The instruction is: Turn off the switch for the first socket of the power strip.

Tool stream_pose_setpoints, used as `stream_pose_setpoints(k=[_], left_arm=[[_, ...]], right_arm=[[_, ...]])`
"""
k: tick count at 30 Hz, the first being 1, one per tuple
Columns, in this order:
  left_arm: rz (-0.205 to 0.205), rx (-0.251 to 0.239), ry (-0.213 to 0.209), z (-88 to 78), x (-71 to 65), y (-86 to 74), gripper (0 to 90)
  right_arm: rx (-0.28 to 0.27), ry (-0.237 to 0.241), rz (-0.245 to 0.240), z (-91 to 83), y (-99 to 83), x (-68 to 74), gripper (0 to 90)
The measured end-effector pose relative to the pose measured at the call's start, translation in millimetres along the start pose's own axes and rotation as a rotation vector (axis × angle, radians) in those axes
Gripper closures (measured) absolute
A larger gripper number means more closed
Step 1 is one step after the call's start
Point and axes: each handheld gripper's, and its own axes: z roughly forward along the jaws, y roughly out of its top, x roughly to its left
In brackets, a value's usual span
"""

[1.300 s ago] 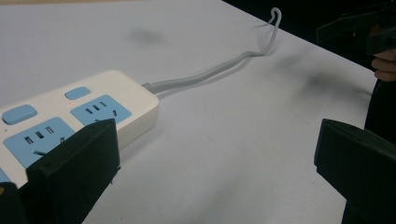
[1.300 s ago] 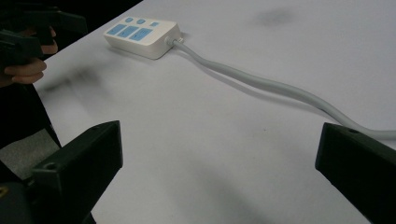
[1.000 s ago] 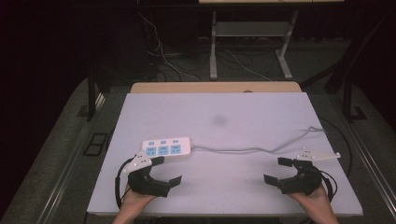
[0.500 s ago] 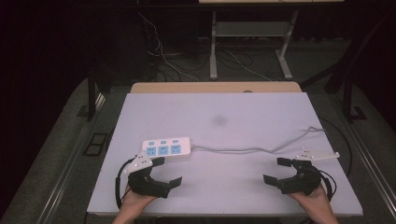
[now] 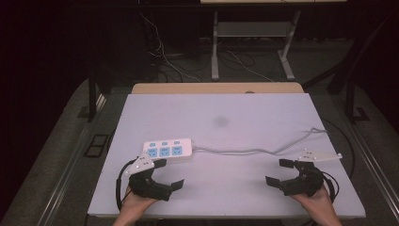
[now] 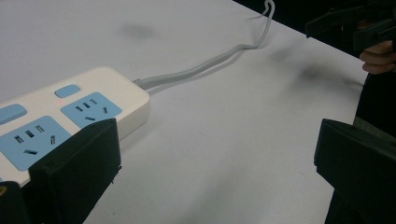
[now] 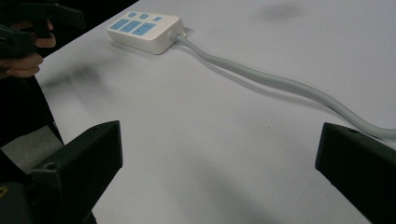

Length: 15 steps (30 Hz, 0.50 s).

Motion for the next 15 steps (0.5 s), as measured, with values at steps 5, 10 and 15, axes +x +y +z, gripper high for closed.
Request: stream_pose_setpoints(k=[5, 10, 15], left_arm=[[-0.003, 0.023, -0.004, -1.8, -0.3, 3.6, 0.0], [-0.007, 0.047, -0.015, -3.7, 1.0, 8.4, 0.0], [-0.002, 0.078, -0.024, -2.7, 2.0, 13.6, 0.0]], right_arm=[[0.000, 0.000, 0.003, -1.4, 0.2, -0.1, 0.6], [-0.001, 0.000, 0.005, -2.1, -0.4, -1.7, 0.6], [-0.001, 0.001, 0.006, -2.1, -0.6, -2.6, 0.6]])
